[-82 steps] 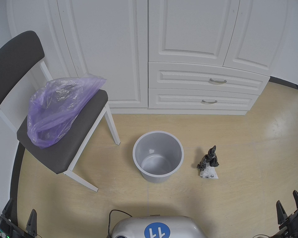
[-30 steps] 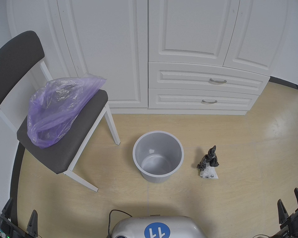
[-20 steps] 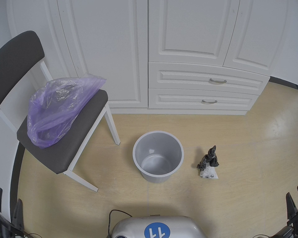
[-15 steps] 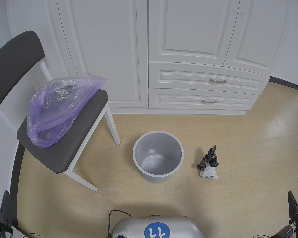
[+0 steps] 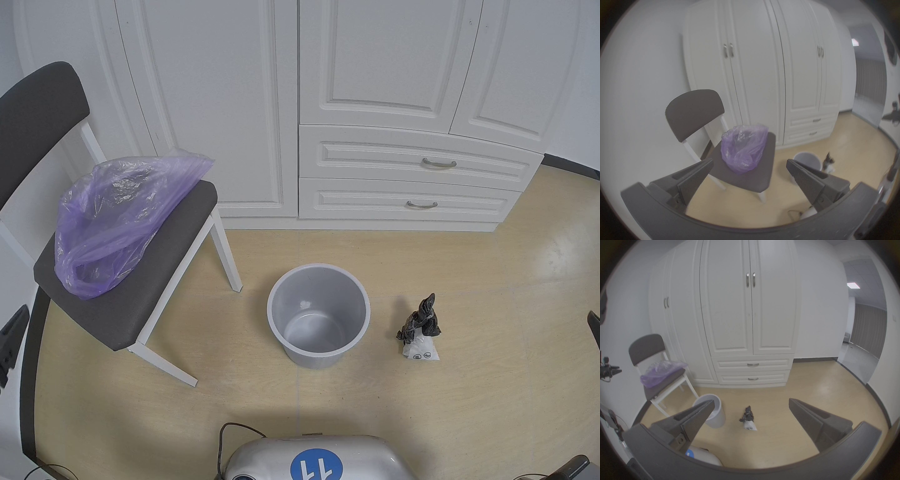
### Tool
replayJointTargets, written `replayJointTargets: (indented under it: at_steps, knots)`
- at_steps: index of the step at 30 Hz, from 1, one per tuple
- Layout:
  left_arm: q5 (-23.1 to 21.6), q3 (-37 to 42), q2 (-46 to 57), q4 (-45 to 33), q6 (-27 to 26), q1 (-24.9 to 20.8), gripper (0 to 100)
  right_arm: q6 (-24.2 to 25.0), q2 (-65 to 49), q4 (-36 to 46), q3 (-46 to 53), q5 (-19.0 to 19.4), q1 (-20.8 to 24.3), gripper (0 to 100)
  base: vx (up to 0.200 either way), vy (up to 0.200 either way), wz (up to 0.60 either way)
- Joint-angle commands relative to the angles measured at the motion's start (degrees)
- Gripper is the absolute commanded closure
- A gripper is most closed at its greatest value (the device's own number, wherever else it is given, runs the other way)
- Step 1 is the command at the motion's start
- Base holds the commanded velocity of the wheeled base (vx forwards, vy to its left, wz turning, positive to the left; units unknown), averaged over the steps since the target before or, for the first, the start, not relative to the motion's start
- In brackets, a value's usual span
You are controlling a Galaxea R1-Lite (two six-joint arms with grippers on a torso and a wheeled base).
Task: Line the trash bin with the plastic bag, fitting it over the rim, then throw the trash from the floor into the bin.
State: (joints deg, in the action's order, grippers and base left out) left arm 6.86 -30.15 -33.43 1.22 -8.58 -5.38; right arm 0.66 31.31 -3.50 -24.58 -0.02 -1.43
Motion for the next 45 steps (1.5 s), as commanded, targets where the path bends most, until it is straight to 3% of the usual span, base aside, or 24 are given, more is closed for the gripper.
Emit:
replayJointTargets:
  at_steps: [1,7,12,17,25,31,45]
  knots:
    - [6.9,-10.1,-22.7,-1.0,-11.0,-0.8,0,-5.0,14.9,-0.4,-6.5,-3.2,-0.9,0,0.0,0.0,0.0]
    - [9.7,-14.9,-34.2,-0.9,-16.4,-1.5,0,-4.8,14.7,-0.4,-6.6,-3.1,-1.0,0,0.0,0.0,0.0]
    - [16.5,-19.9,-42.9,-0.9,-19.5,-5.7,0,-5.1,13.0,-0.3,-6.4,-3.1,-1.0,0,0.0,0.0,0.0]
    - [20.2,-22.2,-48.1,-0.3,-22.4,-7.3,0,-5.1,13.3,-0.2,-6.0,-3.1,-1.0,0,0.0,0.0,0.0]
    - [20.7,-25.0,-53.3,-0.4,-24.4,-6.9,0,-6.9,12.8,0.1,-5.6,-3.1,-0.9,0,0.0,0.0,0.0]
    - [24.4,-25.5,-56.2,1.6,-27.9,-4.6,0,-7.2,12.8,-0.1,-5.1,-3.1,-0.9,0,0.0,0.0,0.0]
    - [23.9,-27.0,-61.0,5.0,-27.7,-1.8,0,-8.5,12.8,-0.1,-4.5,-3.1,-0.9,0,0.0,0.0,0.0]
